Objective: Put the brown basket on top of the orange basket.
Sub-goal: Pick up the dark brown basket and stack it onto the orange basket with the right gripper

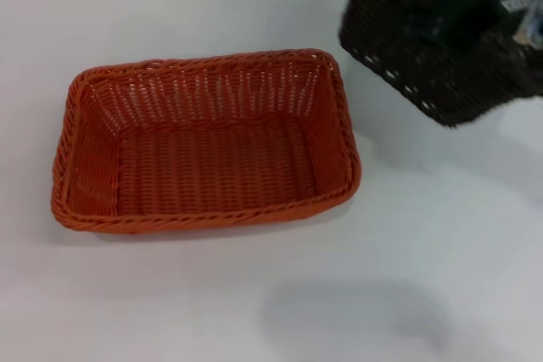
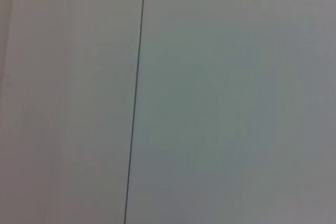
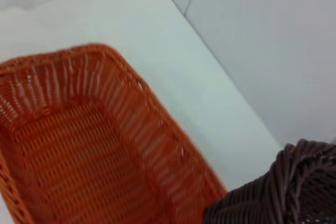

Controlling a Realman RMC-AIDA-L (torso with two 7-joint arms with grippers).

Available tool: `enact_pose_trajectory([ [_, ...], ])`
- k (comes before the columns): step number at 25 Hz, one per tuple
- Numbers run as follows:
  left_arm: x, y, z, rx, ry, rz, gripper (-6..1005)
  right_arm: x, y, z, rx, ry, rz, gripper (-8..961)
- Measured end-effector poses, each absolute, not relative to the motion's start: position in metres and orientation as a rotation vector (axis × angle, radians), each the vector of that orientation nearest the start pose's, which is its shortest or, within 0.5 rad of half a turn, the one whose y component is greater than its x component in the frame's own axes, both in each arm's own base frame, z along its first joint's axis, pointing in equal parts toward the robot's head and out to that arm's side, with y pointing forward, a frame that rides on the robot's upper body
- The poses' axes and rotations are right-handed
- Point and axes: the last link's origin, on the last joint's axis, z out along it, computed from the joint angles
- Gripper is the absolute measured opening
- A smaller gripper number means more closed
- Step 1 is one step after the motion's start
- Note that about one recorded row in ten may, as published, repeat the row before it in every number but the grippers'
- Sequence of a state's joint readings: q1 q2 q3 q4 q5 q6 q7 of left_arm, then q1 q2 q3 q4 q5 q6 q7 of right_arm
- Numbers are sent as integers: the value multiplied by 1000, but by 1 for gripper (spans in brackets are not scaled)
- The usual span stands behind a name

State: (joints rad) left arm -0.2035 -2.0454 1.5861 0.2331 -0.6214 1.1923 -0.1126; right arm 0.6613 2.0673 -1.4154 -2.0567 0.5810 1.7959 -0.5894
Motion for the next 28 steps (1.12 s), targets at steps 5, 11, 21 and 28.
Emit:
enact_pose_trajectory([
  [5,-423,260,84,-1009,-639,-553,666,14,306,50,-2609,-333,-340,185],
  [11,-422,259,81,-998,-649,-557,666,5,293,20,-2480,-1063,-521,185],
  [21,-427,259,85,-943,-684,-562,666,19,307,29,-2147,-1564,-720,185],
  [28,-430,261,83,-933,-710,-556,665,36,315,35,-2025,-1689,-759,184],
])
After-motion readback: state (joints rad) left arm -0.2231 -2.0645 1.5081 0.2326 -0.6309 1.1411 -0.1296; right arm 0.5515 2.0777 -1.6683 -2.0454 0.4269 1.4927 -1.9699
